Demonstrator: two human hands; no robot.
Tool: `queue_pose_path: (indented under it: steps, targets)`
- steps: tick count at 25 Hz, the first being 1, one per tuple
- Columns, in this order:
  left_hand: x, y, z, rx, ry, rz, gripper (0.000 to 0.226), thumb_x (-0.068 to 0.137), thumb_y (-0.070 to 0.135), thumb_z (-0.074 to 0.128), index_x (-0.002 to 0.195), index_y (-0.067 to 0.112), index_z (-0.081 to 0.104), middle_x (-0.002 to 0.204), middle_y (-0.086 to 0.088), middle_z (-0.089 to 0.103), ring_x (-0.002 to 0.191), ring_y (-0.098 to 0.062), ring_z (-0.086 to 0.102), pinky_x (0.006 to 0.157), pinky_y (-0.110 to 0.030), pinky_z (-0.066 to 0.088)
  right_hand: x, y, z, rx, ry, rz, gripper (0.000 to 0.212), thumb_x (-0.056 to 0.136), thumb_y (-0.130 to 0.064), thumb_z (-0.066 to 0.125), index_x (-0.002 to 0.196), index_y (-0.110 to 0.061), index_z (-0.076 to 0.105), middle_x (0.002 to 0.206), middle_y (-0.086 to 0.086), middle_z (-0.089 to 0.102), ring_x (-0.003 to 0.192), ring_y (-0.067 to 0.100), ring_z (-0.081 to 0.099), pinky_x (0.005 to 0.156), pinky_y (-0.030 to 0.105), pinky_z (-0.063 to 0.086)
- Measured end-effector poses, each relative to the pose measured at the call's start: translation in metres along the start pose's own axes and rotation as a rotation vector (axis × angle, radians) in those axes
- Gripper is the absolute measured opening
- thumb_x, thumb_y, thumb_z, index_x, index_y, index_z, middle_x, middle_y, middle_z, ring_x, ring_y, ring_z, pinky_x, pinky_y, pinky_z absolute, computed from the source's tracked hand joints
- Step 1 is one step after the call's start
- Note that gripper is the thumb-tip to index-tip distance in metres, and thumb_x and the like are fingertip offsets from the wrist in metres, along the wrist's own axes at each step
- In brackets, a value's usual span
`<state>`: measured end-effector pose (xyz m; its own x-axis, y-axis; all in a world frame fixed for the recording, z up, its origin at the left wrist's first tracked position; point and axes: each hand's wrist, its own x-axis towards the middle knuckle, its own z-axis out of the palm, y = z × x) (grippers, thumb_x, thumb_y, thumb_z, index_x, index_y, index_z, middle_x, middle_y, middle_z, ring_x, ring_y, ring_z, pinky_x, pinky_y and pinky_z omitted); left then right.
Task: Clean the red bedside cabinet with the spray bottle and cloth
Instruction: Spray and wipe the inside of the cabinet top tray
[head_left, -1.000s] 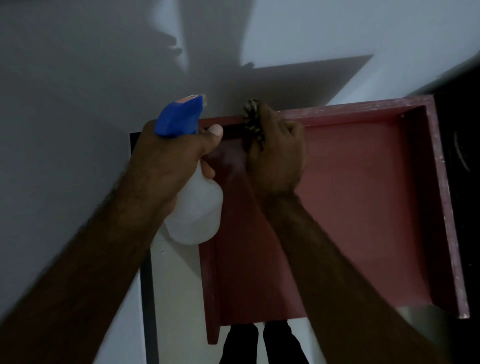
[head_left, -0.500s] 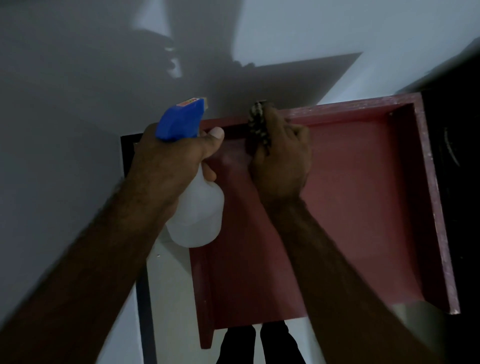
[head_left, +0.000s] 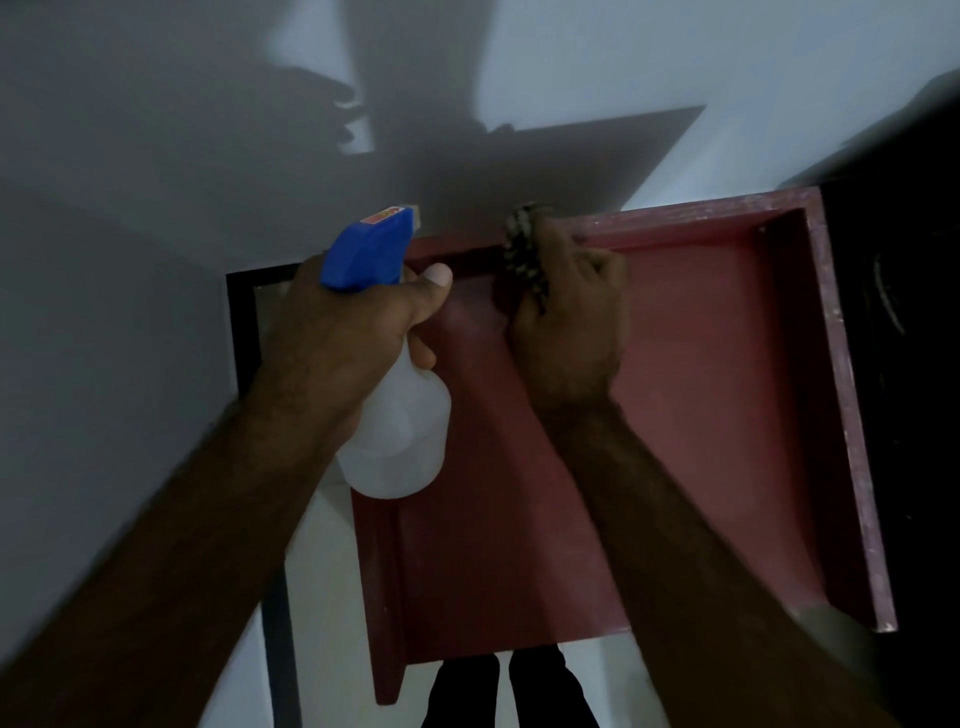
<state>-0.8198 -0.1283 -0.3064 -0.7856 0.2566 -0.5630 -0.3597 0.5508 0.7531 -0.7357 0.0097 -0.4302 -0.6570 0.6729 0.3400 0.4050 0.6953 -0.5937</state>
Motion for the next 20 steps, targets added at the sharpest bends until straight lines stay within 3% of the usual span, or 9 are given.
queue_pose_path:
  steps: [3,5,10,16,20]
  targets:
    - [0.001,-0.001,0.005,0.019,0.000,-0.006,0.027,0.085,0.043,0.075,0.081,0.020,0.061,0.056,-0.002,0.063,0.063,-0.028,0.069,0.083,-0.058,0.058,-0.006,-0.010,0.003,0.033,-0.143,-0.153,0.053,0.088,-0.013,0.064,0.141,-0.017,0.064,0.127,0.000,0.073,0.098,0.028,0.055,0.075,0.044,0.051]
    - [0.000,0.000,0.010,0.010,-0.008,-0.010,0.029,0.085,0.043,0.075,0.080,0.019,0.060,0.060,-0.006,0.064,0.062,-0.026,0.069,0.084,-0.058,0.058,0.001,0.000,-0.006,0.035,-0.181,-0.156,0.056,0.088,-0.011,0.067,0.143,-0.020,0.063,0.125,-0.002,0.073,0.099,0.027,0.055,0.075,0.045,0.051]
    - [0.000,0.004,0.017,0.009,0.012,-0.026,0.028,0.083,0.044,0.076,0.083,0.020,0.061,0.059,-0.004,0.066,0.060,-0.023,0.069,0.086,-0.058,0.057,0.014,0.029,-0.023,-0.057,-0.009,0.056,0.055,0.086,-0.013,0.074,0.139,-0.023,0.067,0.107,-0.007,0.075,0.094,0.022,0.055,0.074,0.038,0.052]
    - [-0.004,0.013,0.033,0.015,0.000,-0.052,0.027,0.084,0.043,0.075,0.083,0.020,0.060,0.053,0.002,0.063,0.062,-0.024,0.066,0.088,-0.059,0.056,0.008,0.011,-0.016,-0.001,-0.185,-0.138,0.053,0.089,-0.012,0.069,0.141,-0.018,0.064,0.122,-0.001,0.073,0.096,0.028,0.058,0.073,0.048,0.053]
    - [-0.005,0.016,0.041,0.006,0.003,-0.056,0.025,0.085,0.041,0.075,0.084,0.023,0.058,0.052,0.007,0.061,0.065,-0.023,0.067,0.088,-0.059,0.056,0.021,0.040,-0.034,-0.041,-0.043,0.042,0.055,0.084,-0.014,0.076,0.138,-0.025,0.066,0.103,-0.004,0.073,0.094,0.022,0.056,0.071,0.042,0.053]
